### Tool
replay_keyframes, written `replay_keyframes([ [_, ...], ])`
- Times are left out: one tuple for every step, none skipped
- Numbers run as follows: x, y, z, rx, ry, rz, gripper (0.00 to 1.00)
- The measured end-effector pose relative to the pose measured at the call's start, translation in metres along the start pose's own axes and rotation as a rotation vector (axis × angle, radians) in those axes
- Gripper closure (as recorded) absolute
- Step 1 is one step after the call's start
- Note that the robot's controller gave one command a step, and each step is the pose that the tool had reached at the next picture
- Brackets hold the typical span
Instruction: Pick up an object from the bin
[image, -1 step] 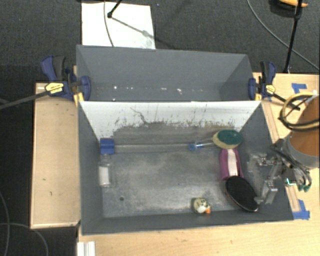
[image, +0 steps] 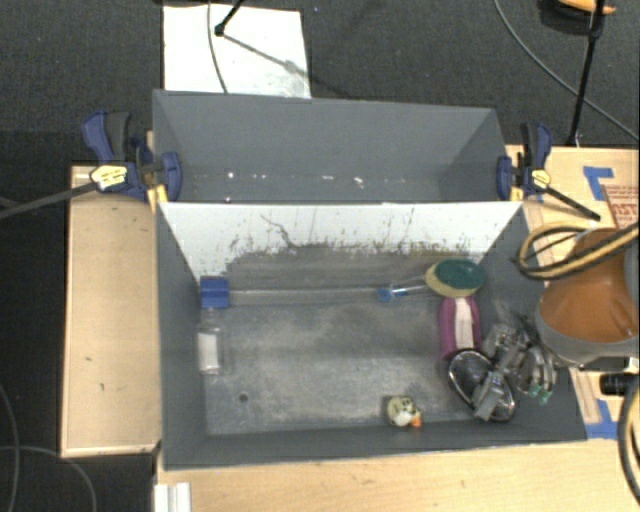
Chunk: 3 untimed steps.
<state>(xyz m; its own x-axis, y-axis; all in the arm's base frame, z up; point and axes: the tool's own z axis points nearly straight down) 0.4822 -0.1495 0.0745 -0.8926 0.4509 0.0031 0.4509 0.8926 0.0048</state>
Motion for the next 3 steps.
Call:
replay_keyframes([
  [0.01, 0.011, -0.027, 0.004, -0.009, -0.045, 0.0],
  [0.005, 0.007, -0.026, 0.004, -0.009, 0.157, 0.0],
  [0.006, 0.012, 0.002, -0.013, 0.007, 0.389, 0.0],
])
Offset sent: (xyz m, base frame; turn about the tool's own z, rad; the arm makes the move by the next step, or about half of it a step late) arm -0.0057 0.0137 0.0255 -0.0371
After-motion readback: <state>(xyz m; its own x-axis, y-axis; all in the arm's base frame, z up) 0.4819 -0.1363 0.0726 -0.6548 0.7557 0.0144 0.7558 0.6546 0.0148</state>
